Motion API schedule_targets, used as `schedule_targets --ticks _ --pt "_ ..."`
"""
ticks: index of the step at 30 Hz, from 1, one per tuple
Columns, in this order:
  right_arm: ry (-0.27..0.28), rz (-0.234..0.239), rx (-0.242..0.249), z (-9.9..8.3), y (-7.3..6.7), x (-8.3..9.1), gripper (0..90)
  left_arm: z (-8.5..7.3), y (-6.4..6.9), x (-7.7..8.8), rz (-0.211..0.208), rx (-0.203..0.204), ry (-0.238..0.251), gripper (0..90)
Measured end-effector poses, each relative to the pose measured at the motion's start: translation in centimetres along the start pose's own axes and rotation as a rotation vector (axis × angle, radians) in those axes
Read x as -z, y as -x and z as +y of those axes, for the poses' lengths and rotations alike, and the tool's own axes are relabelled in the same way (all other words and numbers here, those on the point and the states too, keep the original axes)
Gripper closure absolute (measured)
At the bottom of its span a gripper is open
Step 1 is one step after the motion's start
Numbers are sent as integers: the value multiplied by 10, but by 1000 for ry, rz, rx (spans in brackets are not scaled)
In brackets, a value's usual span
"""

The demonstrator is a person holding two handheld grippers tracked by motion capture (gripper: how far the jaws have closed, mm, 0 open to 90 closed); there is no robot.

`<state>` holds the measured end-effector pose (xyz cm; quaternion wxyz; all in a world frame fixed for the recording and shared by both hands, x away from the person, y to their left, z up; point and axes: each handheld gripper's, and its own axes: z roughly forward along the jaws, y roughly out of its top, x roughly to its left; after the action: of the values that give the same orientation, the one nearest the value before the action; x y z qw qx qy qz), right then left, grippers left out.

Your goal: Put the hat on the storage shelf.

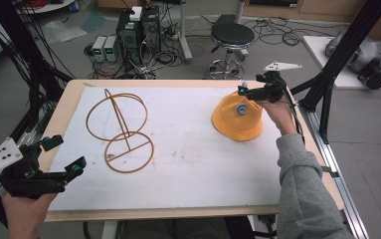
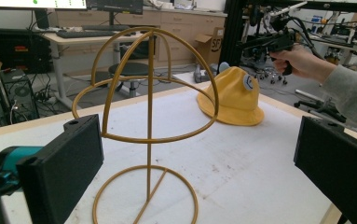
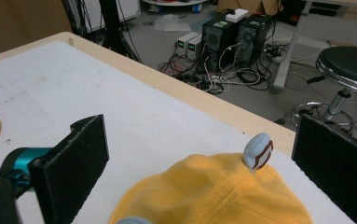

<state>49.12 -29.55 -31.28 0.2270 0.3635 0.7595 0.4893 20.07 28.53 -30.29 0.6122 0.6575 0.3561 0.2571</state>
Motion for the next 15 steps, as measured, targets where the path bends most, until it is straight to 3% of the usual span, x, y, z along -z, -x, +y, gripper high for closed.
schedule_targets --ticks 15 --pt "-43 -8 -16 -15 5 -16 34 0 -1 0 1 0 -1 17"
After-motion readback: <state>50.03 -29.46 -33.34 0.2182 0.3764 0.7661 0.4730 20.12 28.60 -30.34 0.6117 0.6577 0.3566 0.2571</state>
